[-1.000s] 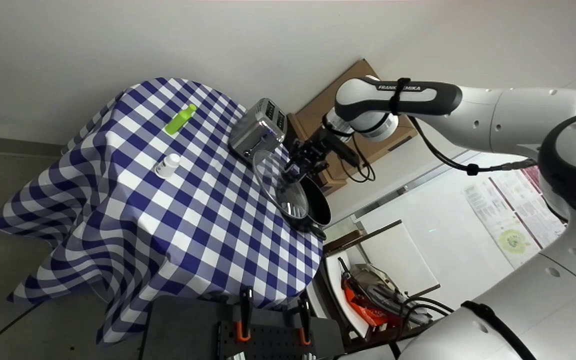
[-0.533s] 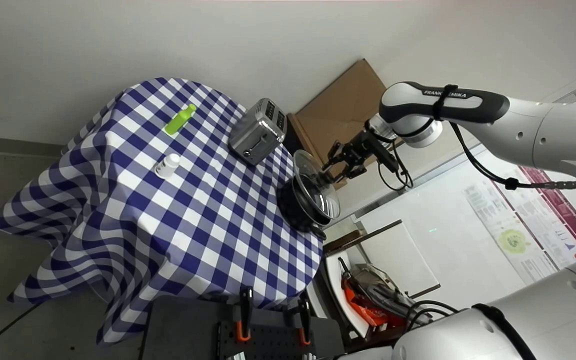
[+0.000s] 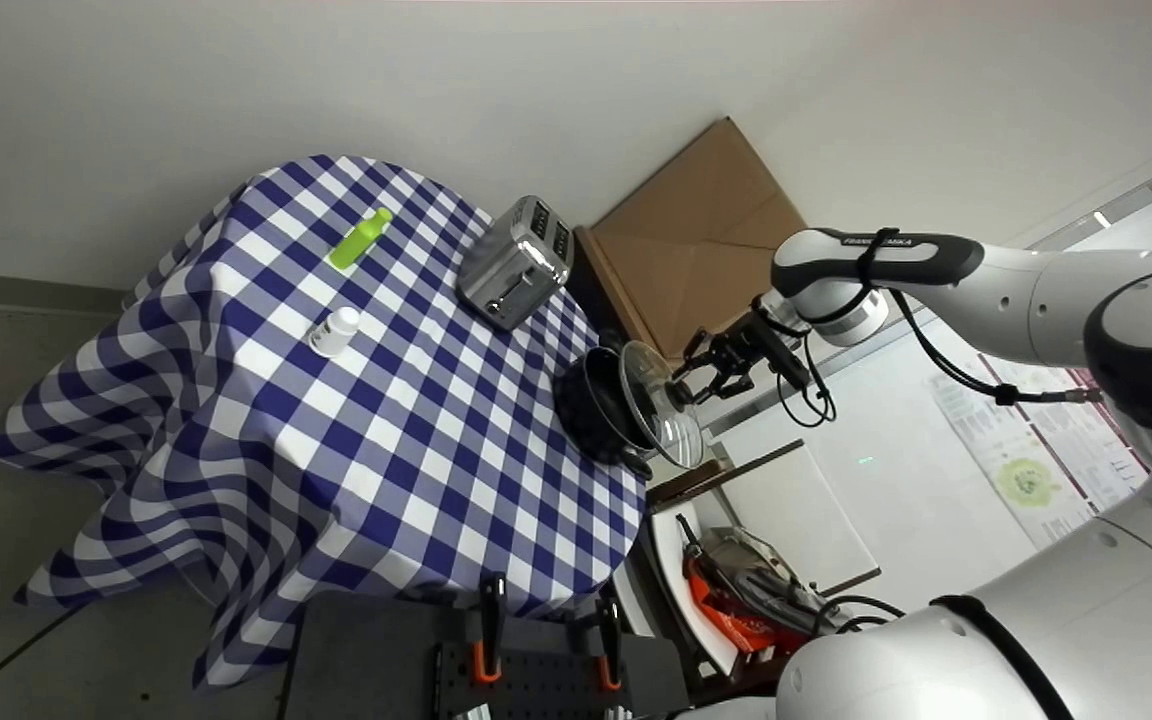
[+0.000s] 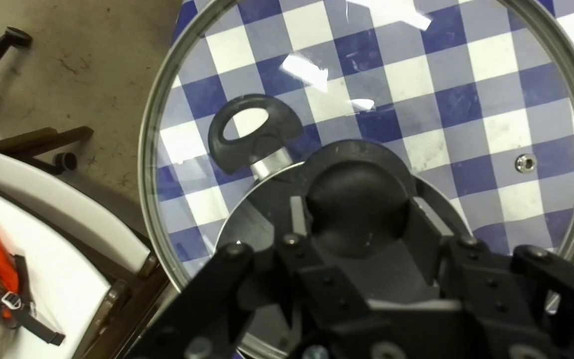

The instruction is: Put the lid on the pot

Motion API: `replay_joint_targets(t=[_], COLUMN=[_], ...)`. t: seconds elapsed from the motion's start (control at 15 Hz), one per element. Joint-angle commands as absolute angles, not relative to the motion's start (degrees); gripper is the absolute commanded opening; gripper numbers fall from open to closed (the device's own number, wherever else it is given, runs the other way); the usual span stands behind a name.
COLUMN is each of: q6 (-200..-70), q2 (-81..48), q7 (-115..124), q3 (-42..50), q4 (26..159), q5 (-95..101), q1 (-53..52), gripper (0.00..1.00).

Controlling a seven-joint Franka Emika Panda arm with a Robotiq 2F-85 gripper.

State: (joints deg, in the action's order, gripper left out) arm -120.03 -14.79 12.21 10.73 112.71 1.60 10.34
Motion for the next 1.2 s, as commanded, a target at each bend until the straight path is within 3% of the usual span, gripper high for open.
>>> replay_joint_targets(t=[0.0,1.13], q6=[-120.57,-116.83], q2=[-20.65,-42.88], q7=[11.64,14.71], q3=[11.15,10.78], q4=[105.57,79.51], q5=[-0.78,-2.72], q1=[11.69,12.72], gripper=[0.24,0.24])
